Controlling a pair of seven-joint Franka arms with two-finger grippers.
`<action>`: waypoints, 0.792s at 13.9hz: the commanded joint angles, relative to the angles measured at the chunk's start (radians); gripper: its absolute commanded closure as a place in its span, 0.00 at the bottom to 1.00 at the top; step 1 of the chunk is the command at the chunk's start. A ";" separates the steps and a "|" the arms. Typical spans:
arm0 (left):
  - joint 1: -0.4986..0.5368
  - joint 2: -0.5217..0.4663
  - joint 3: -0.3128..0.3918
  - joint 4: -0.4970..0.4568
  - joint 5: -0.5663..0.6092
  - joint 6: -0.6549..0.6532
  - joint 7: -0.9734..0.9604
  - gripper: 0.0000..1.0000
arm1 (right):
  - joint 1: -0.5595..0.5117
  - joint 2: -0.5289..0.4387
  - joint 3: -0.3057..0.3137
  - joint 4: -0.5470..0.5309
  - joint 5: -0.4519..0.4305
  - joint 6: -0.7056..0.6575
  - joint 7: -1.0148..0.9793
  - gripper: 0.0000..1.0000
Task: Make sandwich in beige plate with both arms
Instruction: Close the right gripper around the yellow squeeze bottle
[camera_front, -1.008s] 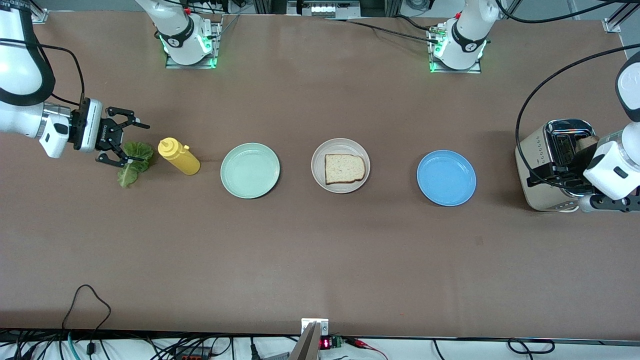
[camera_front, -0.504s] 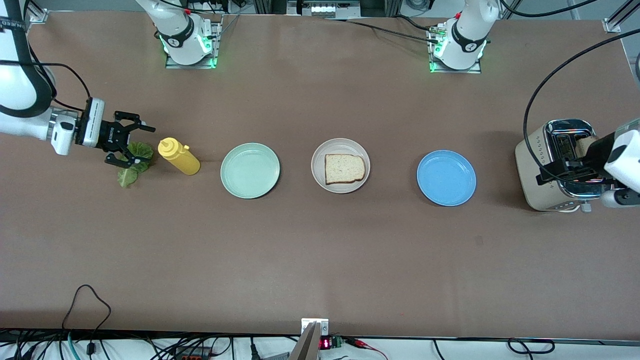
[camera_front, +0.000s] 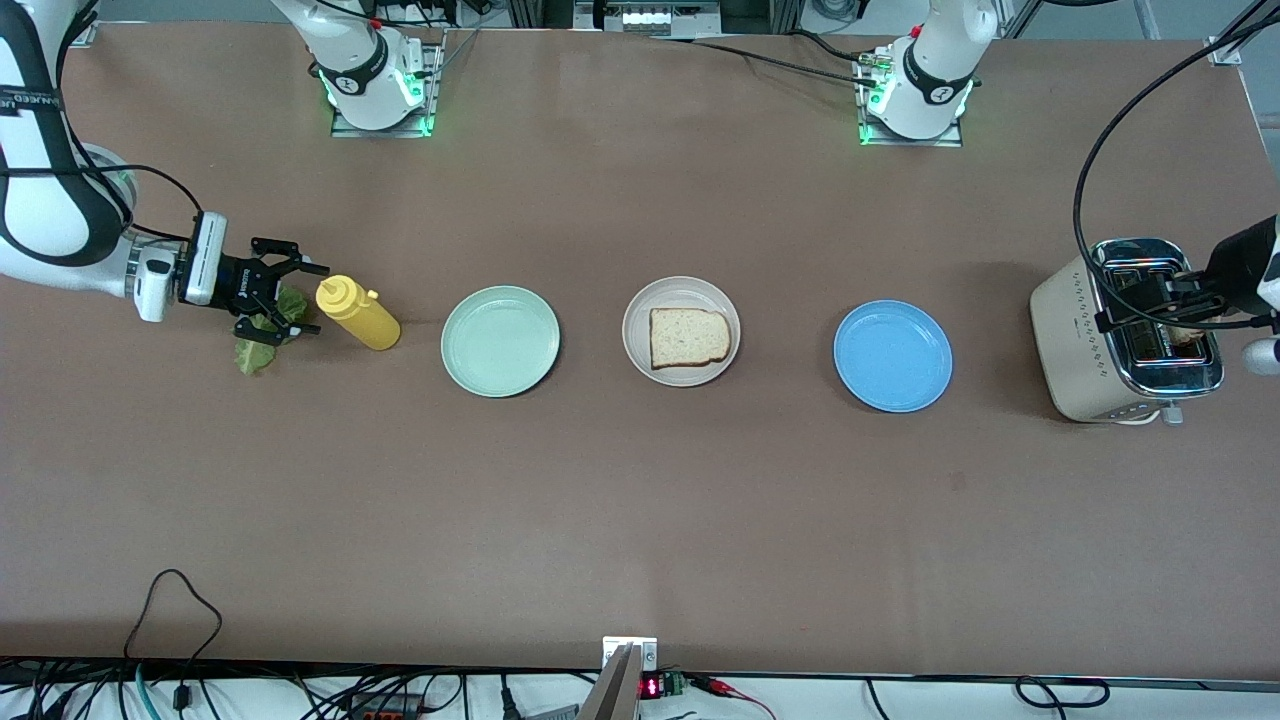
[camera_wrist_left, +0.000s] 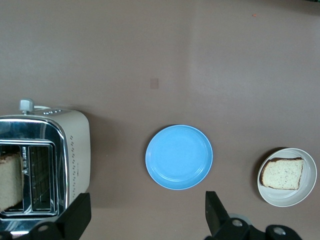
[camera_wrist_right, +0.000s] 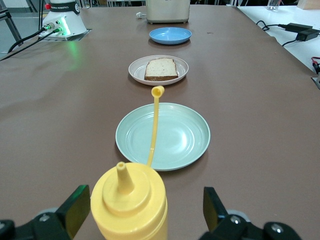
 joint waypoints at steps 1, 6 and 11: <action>-0.001 -0.027 -0.020 -0.037 0.032 -0.014 -0.058 0.00 | -0.030 0.010 0.015 -0.019 0.030 -0.015 -0.053 0.00; -0.014 -0.028 -0.056 -0.035 0.143 -0.025 -0.075 0.00 | -0.030 0.045 0.015 -0.039 0.074 -0.020 -0.142 0.00; 0.037 -0.031 -0.057 -0.034 0.100 -0.025 -0.044 0.00 | -0.044 0.099 0.013 -0.037 0.116 -0.020 -0.240 0.00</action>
